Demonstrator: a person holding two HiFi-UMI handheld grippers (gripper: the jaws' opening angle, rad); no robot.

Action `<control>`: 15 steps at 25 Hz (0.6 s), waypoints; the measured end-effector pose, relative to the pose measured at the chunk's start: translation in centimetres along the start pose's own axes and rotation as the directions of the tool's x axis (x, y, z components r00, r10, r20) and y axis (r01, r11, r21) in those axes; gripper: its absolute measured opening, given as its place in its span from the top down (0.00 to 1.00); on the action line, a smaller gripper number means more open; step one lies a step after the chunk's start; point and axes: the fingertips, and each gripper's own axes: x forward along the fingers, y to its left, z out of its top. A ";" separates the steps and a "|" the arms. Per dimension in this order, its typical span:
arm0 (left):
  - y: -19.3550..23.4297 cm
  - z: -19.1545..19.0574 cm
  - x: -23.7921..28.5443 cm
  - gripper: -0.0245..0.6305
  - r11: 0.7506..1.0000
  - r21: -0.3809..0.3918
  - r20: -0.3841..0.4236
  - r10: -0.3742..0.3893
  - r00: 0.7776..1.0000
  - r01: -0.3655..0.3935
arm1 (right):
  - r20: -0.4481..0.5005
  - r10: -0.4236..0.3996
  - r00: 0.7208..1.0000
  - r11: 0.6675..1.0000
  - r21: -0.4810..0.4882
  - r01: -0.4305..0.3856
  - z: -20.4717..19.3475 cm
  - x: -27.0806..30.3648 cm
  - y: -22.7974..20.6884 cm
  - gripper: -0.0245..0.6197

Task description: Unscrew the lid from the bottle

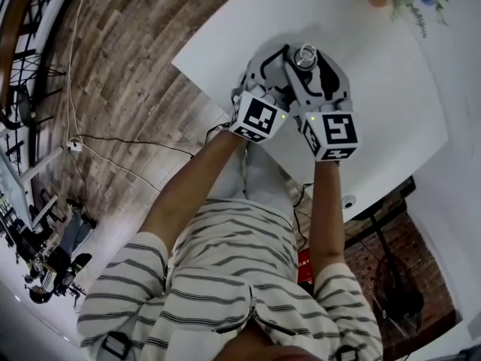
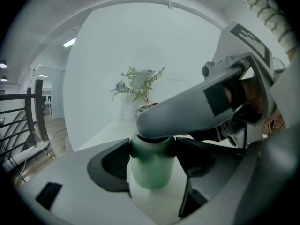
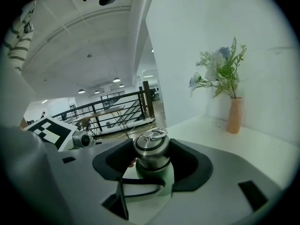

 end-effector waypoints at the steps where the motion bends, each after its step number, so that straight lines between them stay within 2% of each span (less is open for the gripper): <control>1: 0.0 0.0 0.0 0.50 1.000 0.002 -0.001 -0.002 1.000 0.002 | -0.001 0.006 1.000 1.000 -0.005 -0.006 0.0 0.0 0.0 0.57; 6: -0.1 -0.1 0.0 0.50 1.000 0.008 -0.005 -0.015 1.000 0.015 | -0.016 0.057 0.998 0.998 -0.036 -0.057 -0.1 -0.1 0.2 0.57; 15: -0.1 -0.1 0.0 0.50 0.999 0.018 -0.016 -0.028 0.999 0.029 | -0.091 0.241 0.966 0.958 -0.134 -0.252 -0.2 -0.1 0.5 0.56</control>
